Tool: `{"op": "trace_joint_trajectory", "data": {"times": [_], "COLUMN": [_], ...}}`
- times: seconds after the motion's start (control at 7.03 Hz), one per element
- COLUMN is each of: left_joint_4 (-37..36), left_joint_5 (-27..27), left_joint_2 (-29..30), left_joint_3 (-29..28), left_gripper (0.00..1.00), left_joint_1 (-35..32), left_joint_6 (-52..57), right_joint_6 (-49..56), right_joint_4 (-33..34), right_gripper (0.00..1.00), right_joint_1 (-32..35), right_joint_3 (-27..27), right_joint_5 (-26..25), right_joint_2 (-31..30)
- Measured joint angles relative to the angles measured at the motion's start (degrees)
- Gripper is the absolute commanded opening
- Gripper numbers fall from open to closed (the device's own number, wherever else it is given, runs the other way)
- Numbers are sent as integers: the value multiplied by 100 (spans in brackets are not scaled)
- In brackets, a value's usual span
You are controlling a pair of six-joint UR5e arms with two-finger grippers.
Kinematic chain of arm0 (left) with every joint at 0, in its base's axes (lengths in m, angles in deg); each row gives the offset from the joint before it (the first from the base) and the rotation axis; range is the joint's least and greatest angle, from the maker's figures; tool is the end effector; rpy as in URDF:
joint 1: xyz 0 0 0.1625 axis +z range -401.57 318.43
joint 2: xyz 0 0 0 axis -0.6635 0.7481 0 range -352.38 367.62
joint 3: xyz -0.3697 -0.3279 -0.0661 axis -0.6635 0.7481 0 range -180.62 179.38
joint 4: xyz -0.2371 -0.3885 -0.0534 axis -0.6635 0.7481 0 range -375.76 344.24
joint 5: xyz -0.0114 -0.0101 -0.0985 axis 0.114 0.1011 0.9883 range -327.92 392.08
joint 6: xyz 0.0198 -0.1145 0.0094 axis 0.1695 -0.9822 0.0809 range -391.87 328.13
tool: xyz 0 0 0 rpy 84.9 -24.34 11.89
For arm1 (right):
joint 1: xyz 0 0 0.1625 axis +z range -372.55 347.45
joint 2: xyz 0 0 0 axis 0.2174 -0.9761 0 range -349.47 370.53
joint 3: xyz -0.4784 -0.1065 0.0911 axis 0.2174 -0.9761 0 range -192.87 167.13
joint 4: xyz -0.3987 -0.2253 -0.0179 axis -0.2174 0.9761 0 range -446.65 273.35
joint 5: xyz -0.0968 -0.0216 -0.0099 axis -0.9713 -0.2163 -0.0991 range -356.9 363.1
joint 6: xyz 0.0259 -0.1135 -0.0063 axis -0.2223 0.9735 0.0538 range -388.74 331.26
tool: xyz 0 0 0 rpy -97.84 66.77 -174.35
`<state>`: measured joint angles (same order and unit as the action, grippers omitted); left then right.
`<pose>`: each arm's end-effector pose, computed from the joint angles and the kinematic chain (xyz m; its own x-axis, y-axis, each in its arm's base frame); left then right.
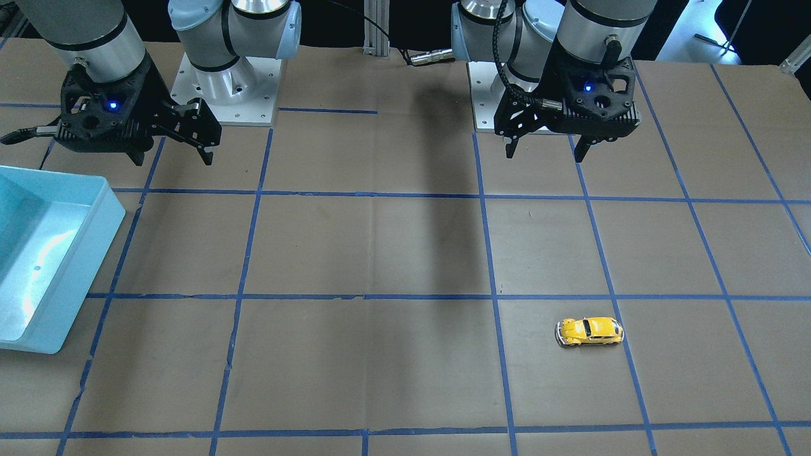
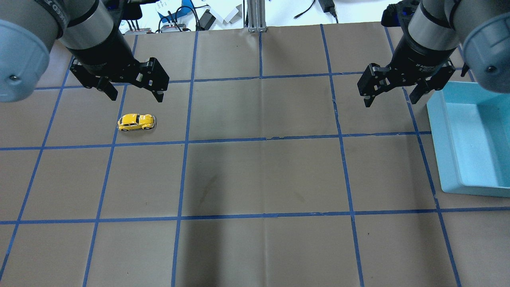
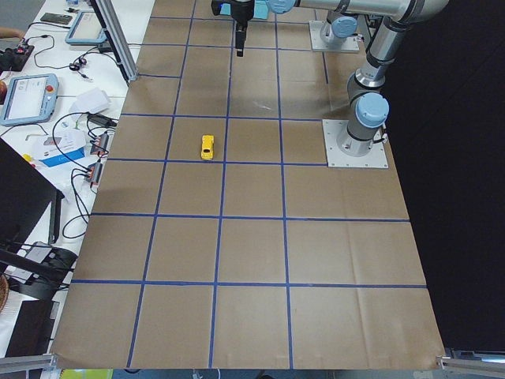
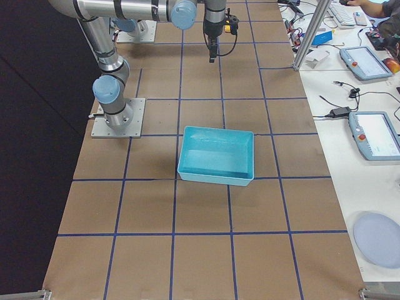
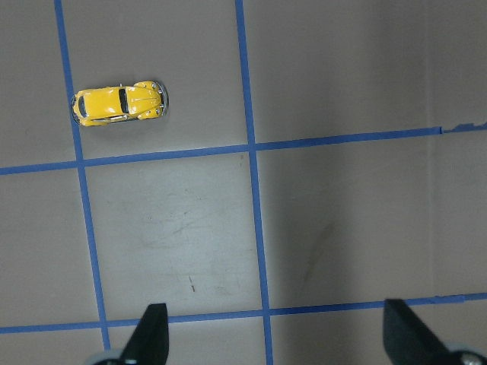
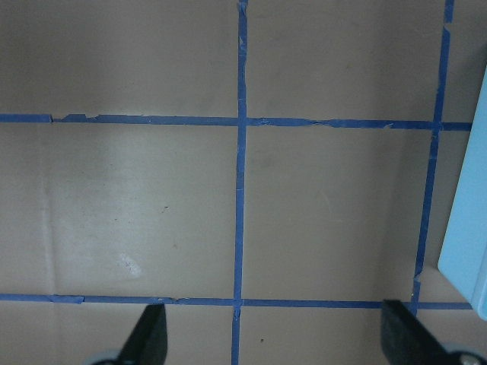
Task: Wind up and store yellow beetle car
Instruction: 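Lower the left gripper over the yellow beetle car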
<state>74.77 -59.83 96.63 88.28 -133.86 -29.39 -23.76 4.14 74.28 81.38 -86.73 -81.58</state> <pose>-0.1506 -0.5268 0.5631 -0.9960 0.0822 -0.0346 0.0831 0.9962 -0.0256 0.1048 -0.5234 0.5254 -0.9995 -0.0314 -0.0050 -0.0315 0.9992 0.0232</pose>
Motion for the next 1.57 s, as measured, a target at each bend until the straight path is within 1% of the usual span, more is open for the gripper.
{"op": "trace_joint_trajectory", "data": {"times": [1.0,1.28,1.57], "left_joint_4": [51,-101,-667], "left_joint_5": [-71,-42,-16], "left_joint_2": [-71,9,126], "left_joint_3": [411,706,1022], "left_gripper": [100,100,98], "left_joint_1": [25,271,515], "left_joint_6": [870,1725,2752], "right_joint_6": [-6,-5,-5], "right_joint_4": [-8,-9,-9], "right_gripper": [100,100,100], "right_joint_1": [0,0,0], "right_joint_3": [3,6,6], "right_joint_5": [2,8,9], "right_joint_2": [0,0,0]}}
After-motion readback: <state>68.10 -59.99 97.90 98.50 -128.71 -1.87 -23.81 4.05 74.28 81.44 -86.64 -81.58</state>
